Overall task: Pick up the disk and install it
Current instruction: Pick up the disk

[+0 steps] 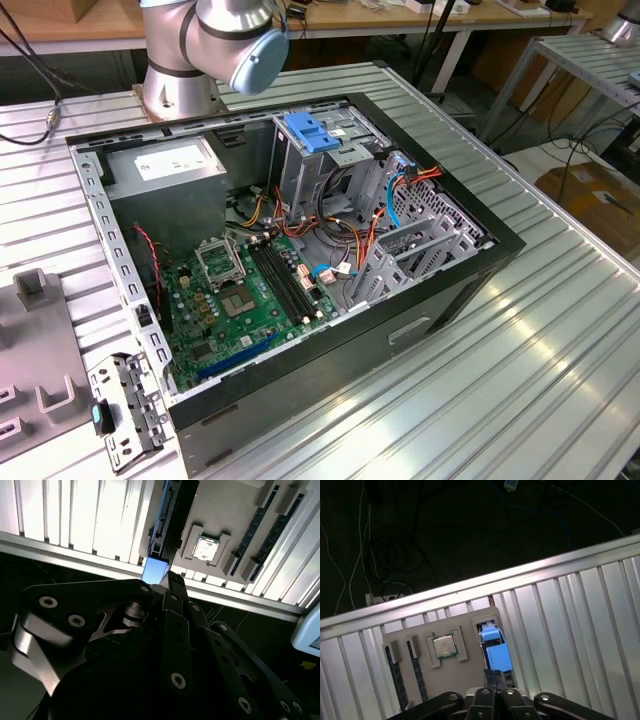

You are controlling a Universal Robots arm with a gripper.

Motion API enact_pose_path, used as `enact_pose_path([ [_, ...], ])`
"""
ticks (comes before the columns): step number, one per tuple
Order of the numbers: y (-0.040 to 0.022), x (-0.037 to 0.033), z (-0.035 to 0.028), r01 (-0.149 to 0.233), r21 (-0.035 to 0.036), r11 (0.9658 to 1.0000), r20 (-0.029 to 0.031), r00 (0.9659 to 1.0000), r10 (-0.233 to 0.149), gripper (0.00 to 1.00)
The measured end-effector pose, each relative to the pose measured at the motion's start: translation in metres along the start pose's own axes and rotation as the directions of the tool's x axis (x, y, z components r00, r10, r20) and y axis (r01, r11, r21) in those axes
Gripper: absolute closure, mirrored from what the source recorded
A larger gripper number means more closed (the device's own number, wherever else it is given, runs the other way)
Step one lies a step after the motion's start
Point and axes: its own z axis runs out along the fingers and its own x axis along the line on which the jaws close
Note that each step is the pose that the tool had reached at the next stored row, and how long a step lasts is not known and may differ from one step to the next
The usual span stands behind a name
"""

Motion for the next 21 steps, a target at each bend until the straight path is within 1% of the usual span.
enact_pose_path([
  [1,-0.0001,-0.0001,0.0009,0.009,0.003,1.0,0.0008,1.0,-0.009,0.89],
  [2,-0.0001,-0.0001,0.0015,0.023,0.0036,0.9997,0.001,0.9997,-0.023,0.89],
  [3,0.0,-0.0001,0.0025,0.062,0.0045,0.9981,0.0009,0.9981,-0.062,0.89],
  [4,0.0,-0.0001,0.0034,0.092,0.0053,0.9957,0.0008,0.9957,-0.092,0.89],
  [5,0.0,-0.0001,0.0042,0.109,0.0058,0.994,0.0009,0.994,-0.109,0.89],
  [6,0.0005,0.0,0.0053,0.122,0.0058,0.9925,0.0029,0.9925,-0.122,0.89],
  [7,0.0015,0.0003,0.0062,0.13,0.0051,0.9915,0.0072,0.9915,-0.13,0.83],
  [8,0.0029,0.0008,0.0073,0.136,0.0047,0.9907,0.0122,0.9906,-0.136,0.83],
  [9,0.0044,0.0014,0.0089,0.145,0.0044,0.9895,0.0173,0.9893,-0.145,0.76],
  [11,0.0067,0.0023,0.0117,0.159,0.004,0.9873,0.0243,0.987,-0.159,0.76],
  [13,0.0087,0.003,0.0136,0.166,0.0036,0.9861,0.0293,0.9857,-0.166,0.75],
  [14,0.0088,0.0029,0.0145,0.167,0.0026,0.986,0.0303,0.9856,-0.167,0.75],
  [15,0.0088,0.0029,0.0155,0.167,0.0,0.986,0.0301,0.9856,-0.167,0.68],
  [16,0.0089,0.0029,0.0166,0.167,-0.0033,0.986,0.0298,0.9856,-0.167,0.68],
  [18,0.0089,0.0028,0.0199,0.167,-0.0155,0.9858,0.0286,0.9856,-0.167,0.68],
  [19,0.0088,0.0028,0.021,0.167,-0.0204,0.9857,0.0281,0.9856,-0.167,0.67],
  [20,0.0089,0.0028,0.0226,0.167,-0.0243,0.9856,0.0278,0.9856,-0.167,0.67],
  [21,0.0088,0.003,0.0244,0.167,-0.0257,0.9856,0.0276,0.9856,-0.167,0.67],
])
